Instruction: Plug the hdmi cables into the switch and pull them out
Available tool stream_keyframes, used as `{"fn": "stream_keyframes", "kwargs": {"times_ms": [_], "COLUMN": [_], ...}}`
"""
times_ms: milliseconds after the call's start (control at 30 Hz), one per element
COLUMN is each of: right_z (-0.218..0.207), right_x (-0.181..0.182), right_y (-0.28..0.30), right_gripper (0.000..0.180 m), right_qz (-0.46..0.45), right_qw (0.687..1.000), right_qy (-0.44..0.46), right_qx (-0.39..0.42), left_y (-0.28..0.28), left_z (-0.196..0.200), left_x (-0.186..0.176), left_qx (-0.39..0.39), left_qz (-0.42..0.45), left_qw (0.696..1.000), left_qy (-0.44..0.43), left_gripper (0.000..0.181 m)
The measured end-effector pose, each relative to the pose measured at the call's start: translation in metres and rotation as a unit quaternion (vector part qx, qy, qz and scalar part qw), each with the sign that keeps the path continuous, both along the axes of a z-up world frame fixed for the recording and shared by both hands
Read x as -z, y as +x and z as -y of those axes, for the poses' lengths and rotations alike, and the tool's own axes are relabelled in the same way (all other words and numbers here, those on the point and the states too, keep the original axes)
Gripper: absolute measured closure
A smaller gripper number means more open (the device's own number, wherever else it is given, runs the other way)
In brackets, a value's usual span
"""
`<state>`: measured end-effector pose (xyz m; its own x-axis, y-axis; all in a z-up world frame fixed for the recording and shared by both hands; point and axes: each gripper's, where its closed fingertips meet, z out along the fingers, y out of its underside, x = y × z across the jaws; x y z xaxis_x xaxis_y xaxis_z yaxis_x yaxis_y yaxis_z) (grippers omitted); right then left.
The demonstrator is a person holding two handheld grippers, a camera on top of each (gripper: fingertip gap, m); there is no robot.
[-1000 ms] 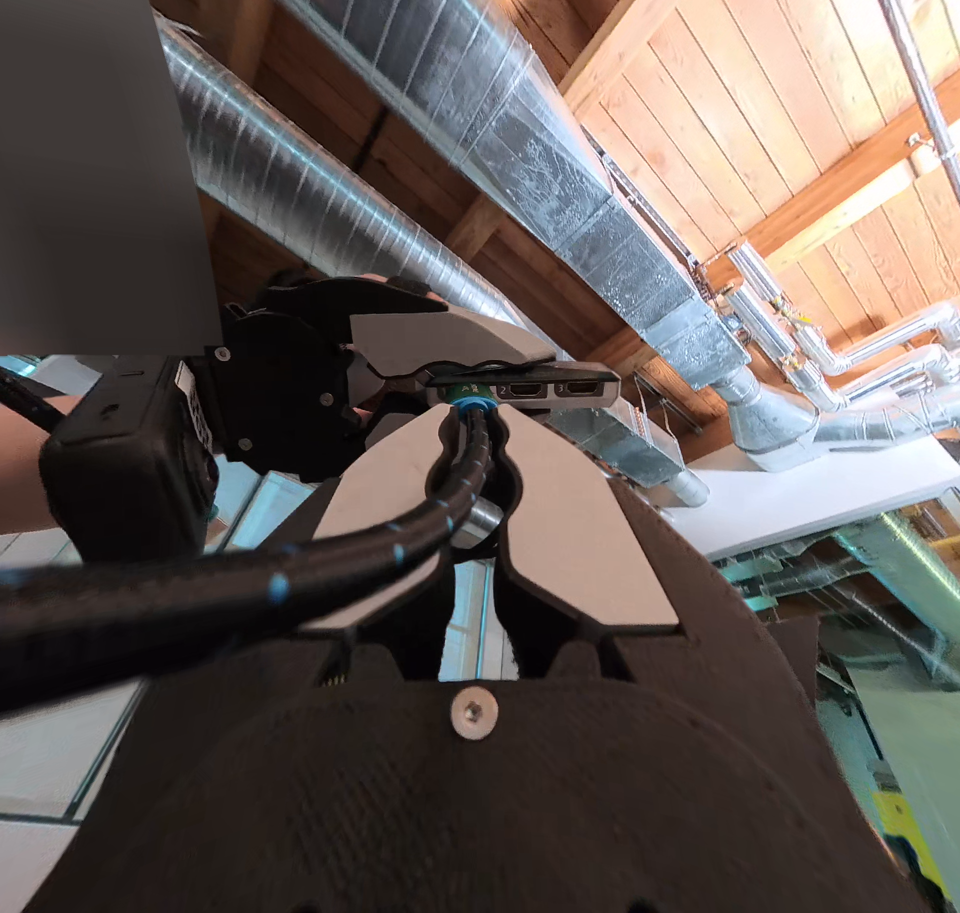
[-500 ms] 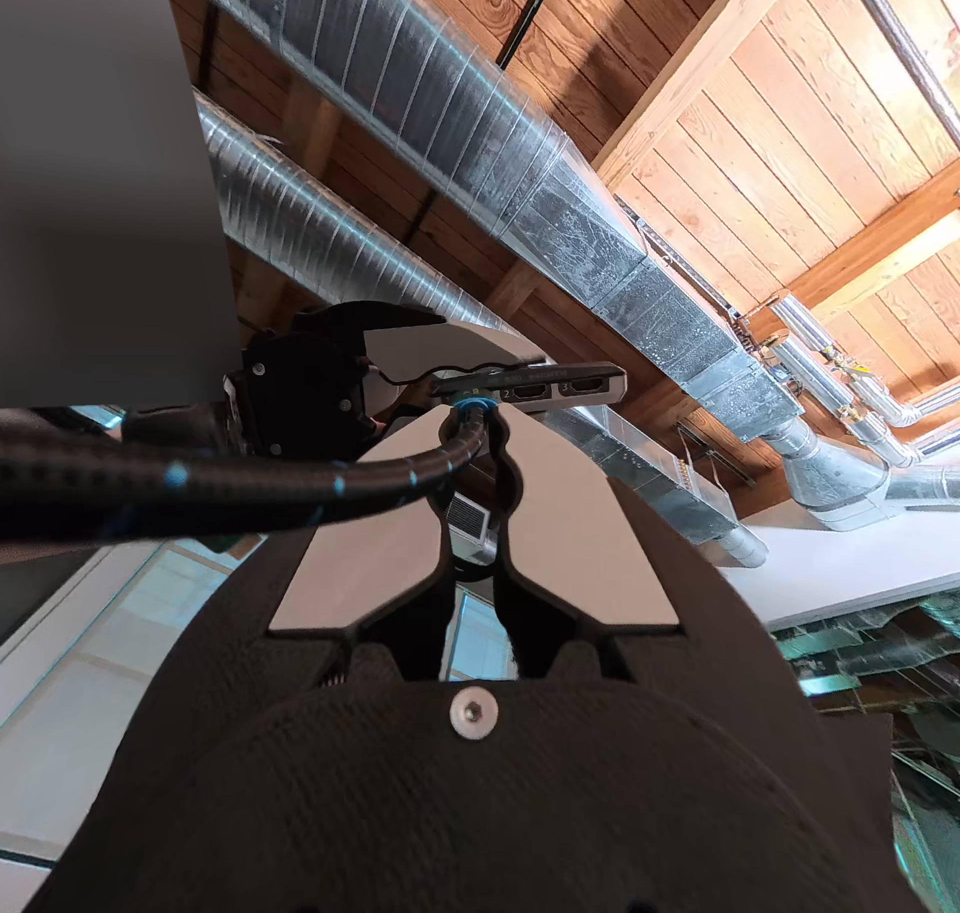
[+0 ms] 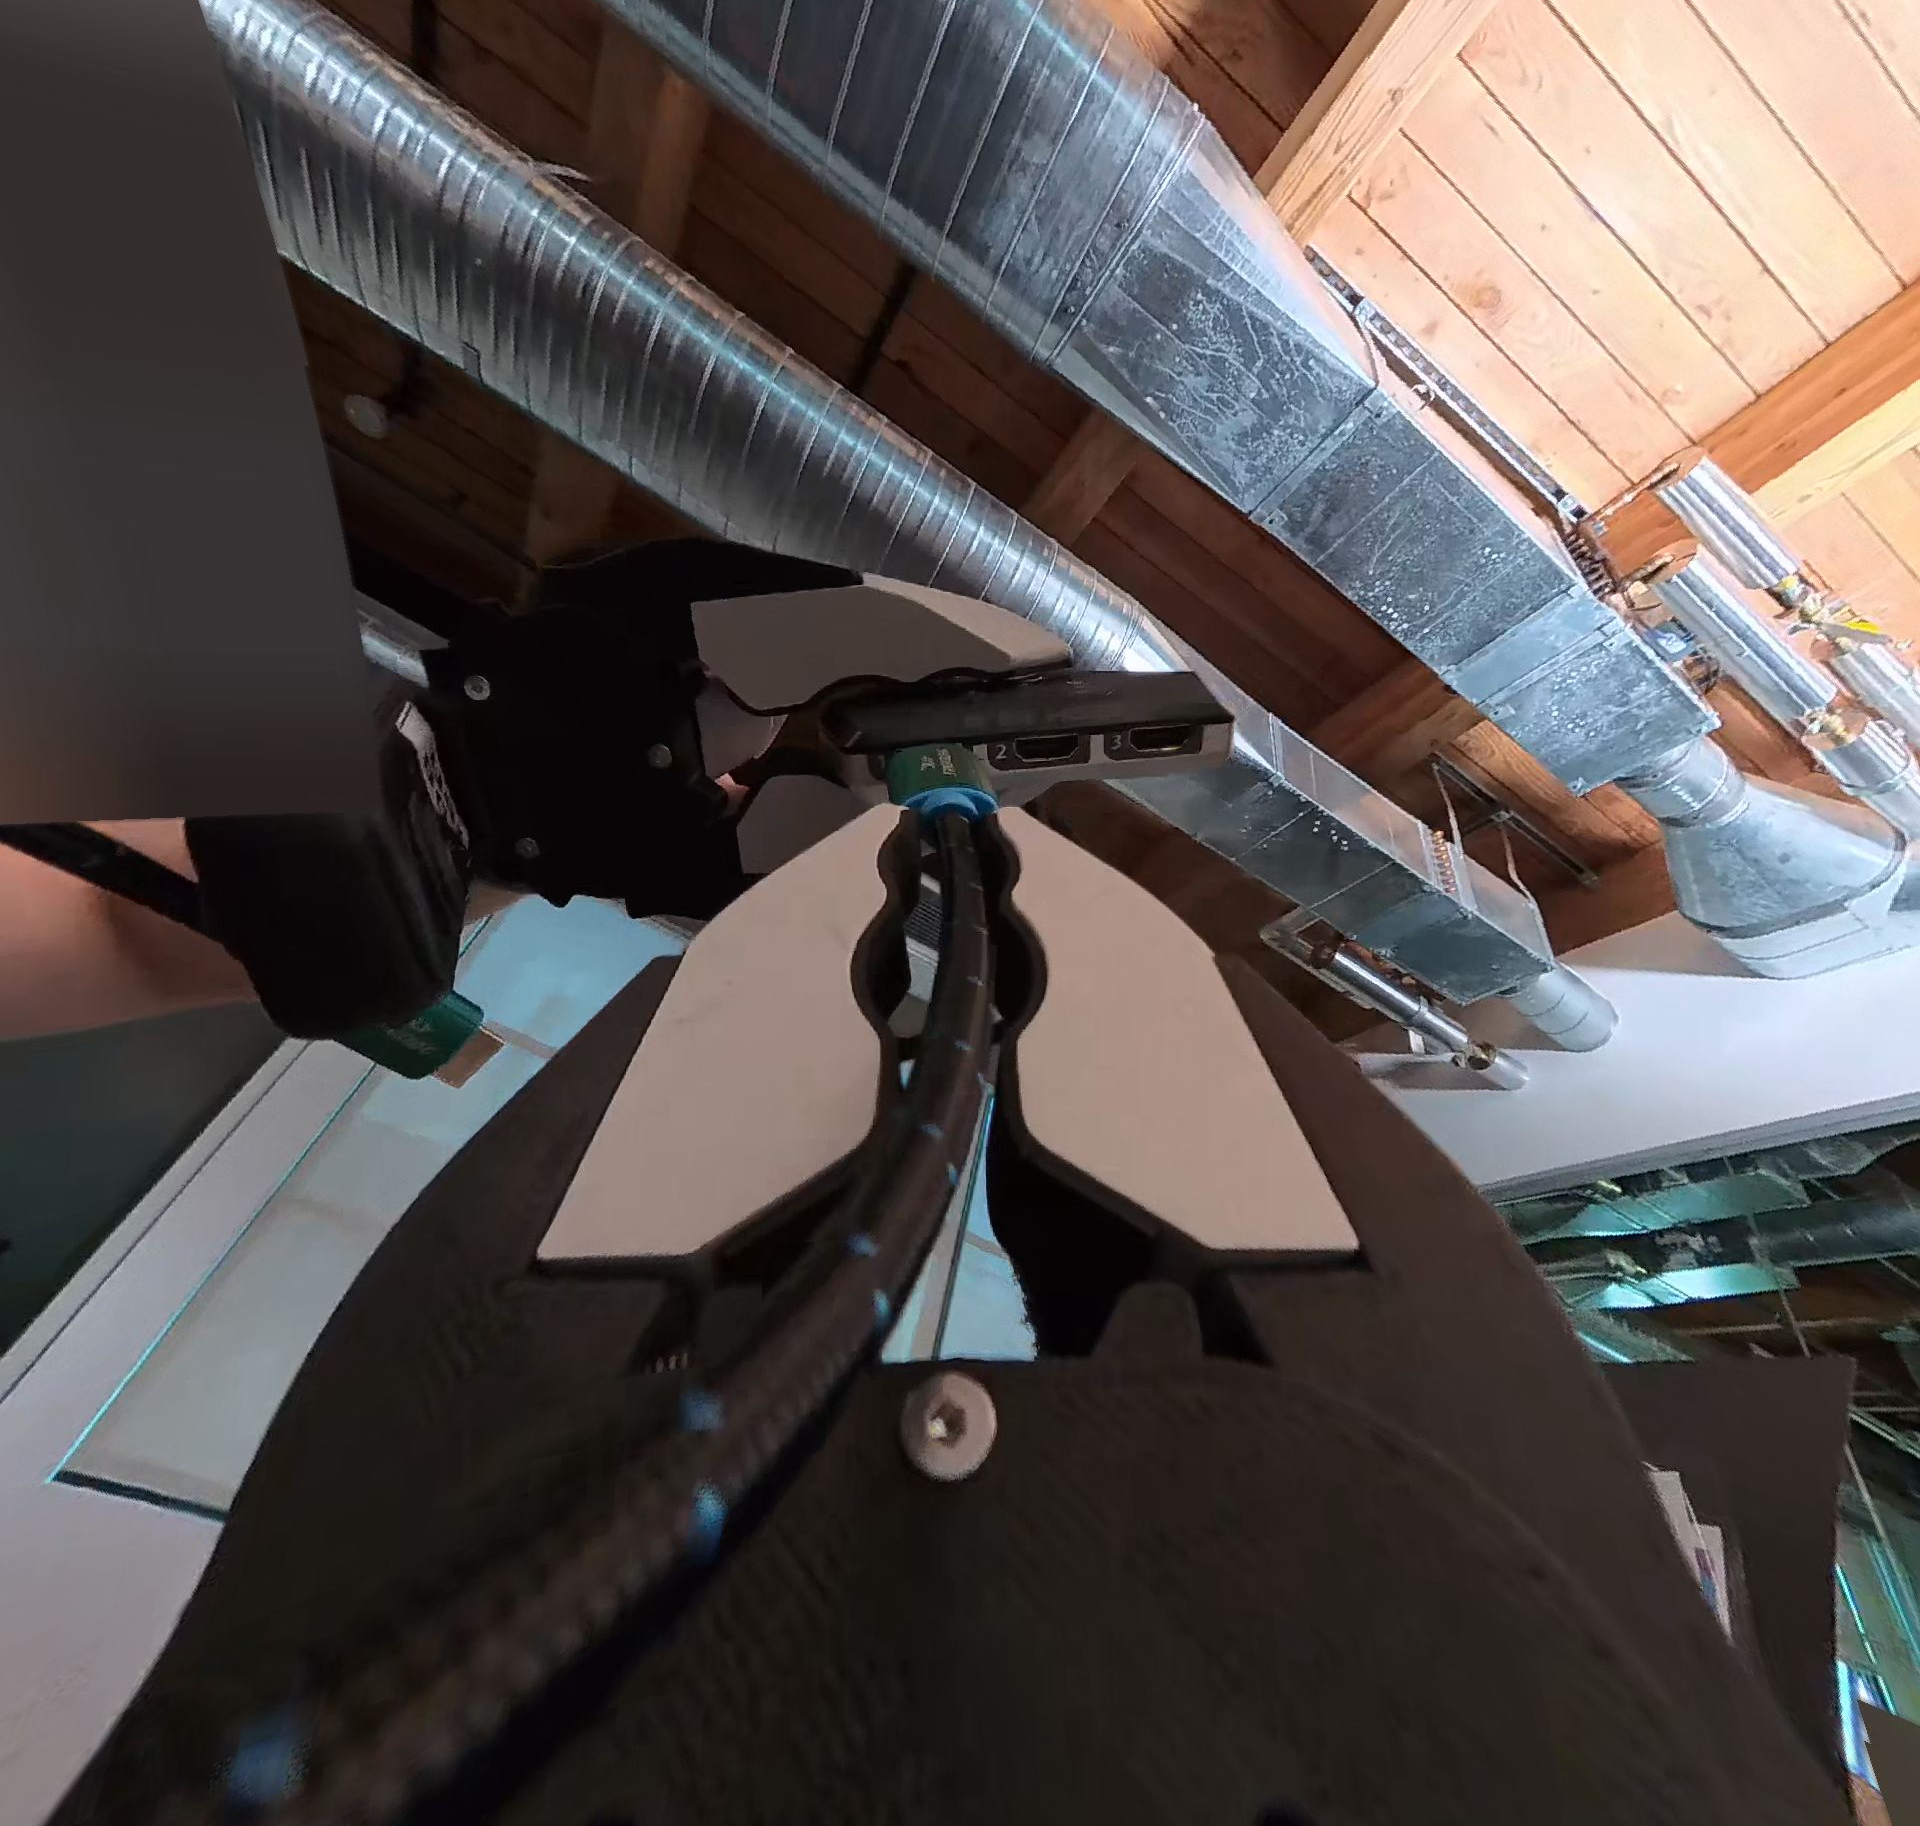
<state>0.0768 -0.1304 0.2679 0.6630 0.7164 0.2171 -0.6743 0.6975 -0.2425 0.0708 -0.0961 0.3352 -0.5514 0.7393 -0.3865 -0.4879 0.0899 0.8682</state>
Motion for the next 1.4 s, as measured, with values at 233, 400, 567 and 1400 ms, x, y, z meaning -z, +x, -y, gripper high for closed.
{"fn": "stream_keyframes", "kwargs": {"times_ms": [233, 400, 567, 1400], "right_z": [-0.006, -0.007, -0.009, -0.119], "right_x": [0.002, 0.002, 0.002, 0.133], "right_y": [-0.011, -0.015, -0.018, -0.087], "right_gripper": [0.168, 0.168, 0.168, 0.161], "right_qz": [0.031, 0.036, 0.034, 0.486], "right_qw": [0.999, 0.999, 0.999, 0.807], "right_qy": [-0.010, -0.015, -0.023, -0.331], "right_qx": [-0.008, -0.007, -0.005, 0.056], "left_y": [-0.008, -0.012, -0.014, -0.192], "left_z": [-0.003, -0.005, -0.008, -0.066], "left_x": [0.002, 0.002, 0.004, 0.207], "left_qx": [-0.006, -0.010, -0.014, 0.083], "left_qz": [-0.014, -0.004, 0.000, 0.250], "left_qw": [1.000, 1.000, 1.000, 0.890], "left_qy": [0.002, -0.002, -0.003, -0.373], "left_gripper": [0.159, 0.159, 0.159, 0.159]}}
